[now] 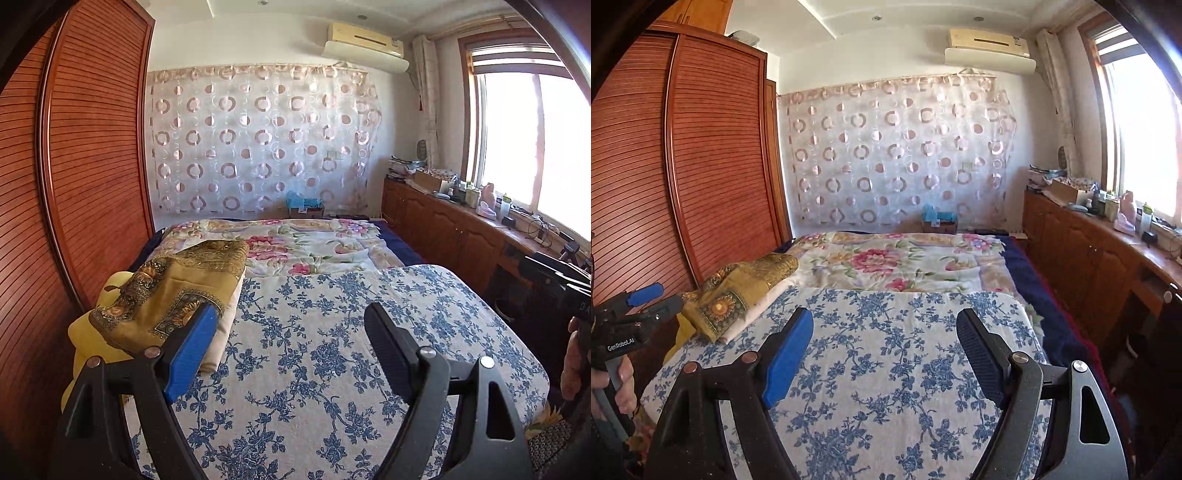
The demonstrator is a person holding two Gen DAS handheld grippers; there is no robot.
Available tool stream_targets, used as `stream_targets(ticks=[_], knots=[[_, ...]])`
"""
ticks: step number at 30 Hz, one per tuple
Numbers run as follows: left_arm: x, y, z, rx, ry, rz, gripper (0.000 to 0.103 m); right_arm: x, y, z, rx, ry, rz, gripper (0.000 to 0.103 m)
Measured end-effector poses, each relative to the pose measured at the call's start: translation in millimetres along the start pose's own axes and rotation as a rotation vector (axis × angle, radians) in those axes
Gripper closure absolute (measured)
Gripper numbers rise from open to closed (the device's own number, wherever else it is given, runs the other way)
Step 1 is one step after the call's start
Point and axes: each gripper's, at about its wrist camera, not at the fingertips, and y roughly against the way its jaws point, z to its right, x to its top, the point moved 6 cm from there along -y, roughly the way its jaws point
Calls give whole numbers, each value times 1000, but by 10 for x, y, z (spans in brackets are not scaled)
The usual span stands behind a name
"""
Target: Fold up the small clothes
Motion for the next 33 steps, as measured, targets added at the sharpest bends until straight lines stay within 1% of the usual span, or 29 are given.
stream_targets(ticks=[4, 9, 16, 33], knots=[[2, 1, 11, -1, 0, 1, 20, 1, -110, 9, -12, -3, 2, 22], [6, 11, 16, 3, 5, 4, 20, -7, -136, 78, -13, -4, 1, 22], [65, 72, 28, 7, 2, 12, 20, -8, -135, 147, -18, -9, 7, 22], [41, 61, 28, 7, 2, 14, 20, -14, -172, 240, -10, -15, 5, 22]])
